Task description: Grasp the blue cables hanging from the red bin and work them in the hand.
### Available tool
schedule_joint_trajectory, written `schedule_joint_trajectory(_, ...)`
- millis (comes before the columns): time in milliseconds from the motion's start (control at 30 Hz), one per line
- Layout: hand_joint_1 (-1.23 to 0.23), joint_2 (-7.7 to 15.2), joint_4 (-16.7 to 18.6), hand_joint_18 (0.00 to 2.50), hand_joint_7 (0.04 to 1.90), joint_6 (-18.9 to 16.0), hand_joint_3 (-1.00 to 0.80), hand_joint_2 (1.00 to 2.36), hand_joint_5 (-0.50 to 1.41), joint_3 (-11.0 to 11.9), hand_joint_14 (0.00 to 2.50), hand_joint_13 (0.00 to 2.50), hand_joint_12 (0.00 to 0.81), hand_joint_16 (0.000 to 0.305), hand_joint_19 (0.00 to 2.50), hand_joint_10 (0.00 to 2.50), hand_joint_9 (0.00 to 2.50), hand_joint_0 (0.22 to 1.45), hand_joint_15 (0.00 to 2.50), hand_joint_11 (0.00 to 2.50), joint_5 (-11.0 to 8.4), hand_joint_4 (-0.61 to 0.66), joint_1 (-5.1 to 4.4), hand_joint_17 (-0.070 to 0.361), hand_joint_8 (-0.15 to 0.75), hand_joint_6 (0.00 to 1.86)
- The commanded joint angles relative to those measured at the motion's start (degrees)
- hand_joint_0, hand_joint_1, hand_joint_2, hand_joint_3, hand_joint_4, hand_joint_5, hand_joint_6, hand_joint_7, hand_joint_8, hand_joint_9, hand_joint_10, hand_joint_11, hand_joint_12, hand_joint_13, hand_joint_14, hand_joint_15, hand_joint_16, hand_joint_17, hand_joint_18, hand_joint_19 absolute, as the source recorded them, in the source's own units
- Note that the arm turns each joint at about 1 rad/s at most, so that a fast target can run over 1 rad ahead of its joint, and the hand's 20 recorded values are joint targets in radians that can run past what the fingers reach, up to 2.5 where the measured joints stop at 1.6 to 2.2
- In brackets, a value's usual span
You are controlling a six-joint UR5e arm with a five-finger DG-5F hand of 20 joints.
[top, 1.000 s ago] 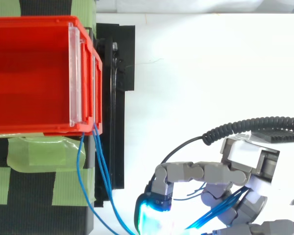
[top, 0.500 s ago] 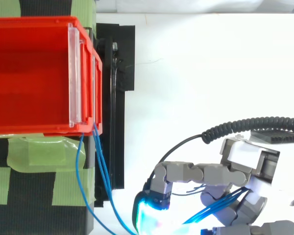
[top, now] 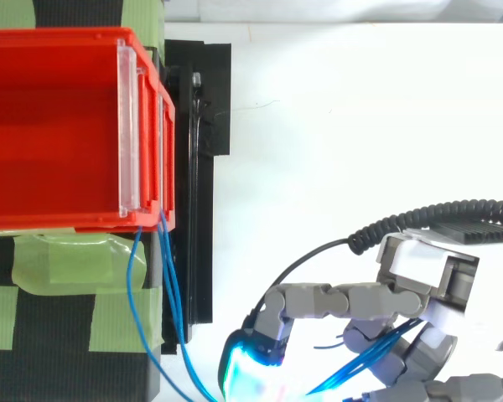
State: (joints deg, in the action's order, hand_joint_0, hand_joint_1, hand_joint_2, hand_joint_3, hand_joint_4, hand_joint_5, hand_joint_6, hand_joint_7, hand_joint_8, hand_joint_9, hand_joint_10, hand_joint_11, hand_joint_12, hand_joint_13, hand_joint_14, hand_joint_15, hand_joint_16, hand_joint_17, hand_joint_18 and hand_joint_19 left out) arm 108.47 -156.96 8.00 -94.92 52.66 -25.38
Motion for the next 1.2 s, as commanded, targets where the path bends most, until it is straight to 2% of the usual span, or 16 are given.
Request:
schedule_joint_trajectory(0,-0.66,0.0,0.0,2.5,1.22,0.0,0.51,1.1,0.65,0.0,2.5,2.02,0.712,0.237,0.65,2.5,1.78,1.29,1.97,2.5,0.08,0.21,-0.02,0.178,0.535,0.02)
schedule_joint_trajectory(67,-0.68,0.0,0.0,2.5,1.24,0.0,0.4,1.08,0.66,0.0,2.5,2.02,0.712,0.237,0.65,2.5,1.78,1.24,1.97,2.5,-0.01,0.19,0.07,0.178,0.535,0.02)
schedule_joint_trajectory(133,-0.72,0.0,0.0,2.5,1.05,0.0,-0.18,1.01,0.51,0.0,2.5,2.02,0.712,0.237,0.65,2.5,1.78,0.92,1.97,2.5,-0.01,0.33,0.07,0.178,0.535,0.02)
schedule_joint_trajectory(167,-0.65,0.0,0.0,2.5,1.0,0.0,-0.52,1.01,0.45,0.0,2.5,2.02,0.712,0.237,0.65,2.5,1.78,0.83,1.97,2.5,0.08,0.32,0.07,0.178,0.535,0.02)
schedule_joint_trajectory(200,-0.64,0.0,0.0,2.5,0.97,0.0,-0.66,1.01,0.44,0.0,2.5,2.02,0.712,0.237,0.65,2.5,1.78,0.87,1.97,2.5,0.08,0.31,0.07,0.178,0.535,0.02)
schedule_joint_trajectory(233,-0.67,0.0,0.2,2.5,0.99,0.0,-0.67,1.01,0.44,0.0,2.5,2.02,0.712,0.237,0.65,2.5,1.78,0.95,1.97,2.5,0.08,0.32,0.07,0.178,0.535,0.02)
schedule_joint_trajectory(267,-0.68,0.0,0.2,2.5,0.98,0.0,0.13,1.01,0.48,0.0,2.5,2.02,0.712,0.237,0.65,2.5,1.78,1.18,1.97,2.5,0.08,0.33,0.07,0.178,0.535,0.02)
schedule_joint_trajectory(300,-0.67,0.0,0.2,2.5,1.0,0.0,0.39,1.0,0.53,0.0,2.5,2.02,0.712,0.237,0.65,2.5,1.78,1.26,1.97,2.5,0.08,0.32,0.15,0.178,0.535,0.02)
schedule_joint_trajectory(333,-0.66,0.0,0.2,2.5,1.02,0.0,0.45,1.0,0.56,0.0,2.5,2.02,0.712,0.237,0.65,2.5,1.78,1.28,1.97,2.5,0.08,0.3,0.07,0.178,0.535,0.02)
schedule_joint_trajectory(367,-0.67,0.0,0.2,2.5,1.06,0.0,0.39,1.02,0.59,0.0,2.5,2.02,0.712,0.237,0.65,2.5,1.78,1.28,1.97,2.5,0.08,0.29,0.07,0.178,0.535,0.02)
schedule_joint_trajectory(467,-0.74,0.0,0.2,2.5,1.06,0.0,-0.01,1.01,0.54,0.0,2.5,2.02,0.712,0.237,0.65,2.5,1.78,1.02,1.97,2.5,0.08,0.34,0.07,0.178,0.535,0.02)
schedule_joint_trajectory(567,-0.7,0.0,0.2,2.5,1.04,0.0,-0.27,1.02,0.47,0.0,2.5,2.02,0.712,0.237,0.65,2.5,1.78,0.94,1.97,2.5,0.08,0.32,0.15,0.178,0.535,0.02)
schedule_joint_trajectory(633,-0.7,0.0,0.2,2.5,1.05,0.0,-0.27,1.02,0.47,0.0,2.5,2.02,0.712,0.237,0.65,2.5,1.78,0.98,1.97,2.5,0.08,0.3,0.07,0.178,0.535,0.02)
schedule_joint_trajectory(767,-0.69,0.0,0.2,2.5,1.09,0.0,-0.02,1.01,0.49,0.0,2.5,2.02,0.712,0.237,0.65,2.5,1.78,1.11,1.97,2.5,0.08,0.28,0.07,0.178,0.535,0.02)
schedule_joint_trajectory(967,-0.63,0.0,0.2,2.5,1.12,0.0,-0.65,1.01,0.42,0.0,2.5,2.02,0.712,0.237,0.65,2.5,1.78,0.85,1.97,2.5,0.08,0.29,0.07,0.178,0.535,0.02)
schedule_joint_trajectory(1167,-0.63,0.0,0.2,2.5,1.13,0.0,-0.61,1.02,0.44,0.0,2.5,2.02,0.712,0.237,0.65,2.5,1.78,0.93,1.97,2.5,0.08,0.32,0.07,0.178,0.535,0.02)
